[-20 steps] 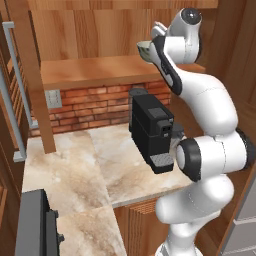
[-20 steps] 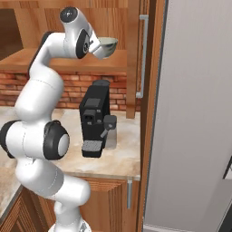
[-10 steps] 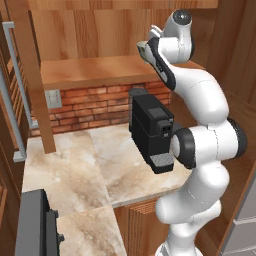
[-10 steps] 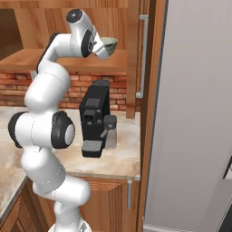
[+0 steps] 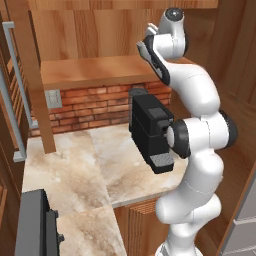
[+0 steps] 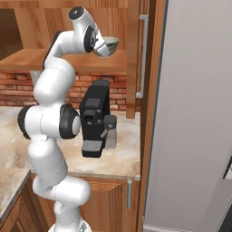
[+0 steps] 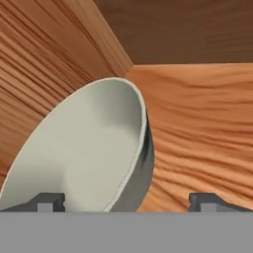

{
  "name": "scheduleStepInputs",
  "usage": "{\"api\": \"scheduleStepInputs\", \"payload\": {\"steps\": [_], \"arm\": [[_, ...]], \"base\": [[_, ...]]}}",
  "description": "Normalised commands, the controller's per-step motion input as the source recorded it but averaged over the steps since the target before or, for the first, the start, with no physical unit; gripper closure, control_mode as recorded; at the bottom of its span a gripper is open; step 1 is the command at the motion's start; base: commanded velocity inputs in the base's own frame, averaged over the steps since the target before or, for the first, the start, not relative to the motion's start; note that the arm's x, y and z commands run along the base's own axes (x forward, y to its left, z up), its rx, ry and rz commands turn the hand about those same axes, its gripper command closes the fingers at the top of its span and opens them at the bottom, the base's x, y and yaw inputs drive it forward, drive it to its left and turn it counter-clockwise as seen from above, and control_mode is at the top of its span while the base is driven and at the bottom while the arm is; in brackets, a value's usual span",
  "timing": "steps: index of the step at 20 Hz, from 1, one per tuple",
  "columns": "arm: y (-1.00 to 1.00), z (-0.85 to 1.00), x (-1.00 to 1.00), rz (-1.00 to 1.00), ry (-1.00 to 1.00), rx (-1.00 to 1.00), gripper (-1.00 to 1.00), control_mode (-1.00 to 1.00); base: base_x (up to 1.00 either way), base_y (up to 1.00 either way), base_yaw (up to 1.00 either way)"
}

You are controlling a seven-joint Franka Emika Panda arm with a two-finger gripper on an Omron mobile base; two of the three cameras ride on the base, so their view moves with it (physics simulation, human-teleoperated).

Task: Take the smaller bowl and place it next to the appetizer plate on the dining counter , and place the larger bowl next to the plate with cooked food.

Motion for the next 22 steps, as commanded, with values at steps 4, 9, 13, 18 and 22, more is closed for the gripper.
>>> {"api": "scheduleStepInputs", "payload": {"steps": [4,9,13,18,22], "arm": [[0.00,0.00,0.31,-0.05,0.00,0.00,-1.00,-1.00],[-0.05,-0.18,0.30,-0.07,0.13,0.00,1.00,-1.00],[-0.14,-0.42,0.00,-0.11,0.28,0.00,1.00,-1.00],[-0.02,-0.27,0.00,-0.10,0.15,0.00,1.00,-1.00],[0.00,-0.44,-0.28,-0.09,0.01,0.00,1.00,-1.00]], "base": [[0.00,0.00,0.00],[0.00,0.00,0.00],[0.00,0.00,0.00],[0.00,0.00,0.00],[0.00,0.00,0.00]]}}
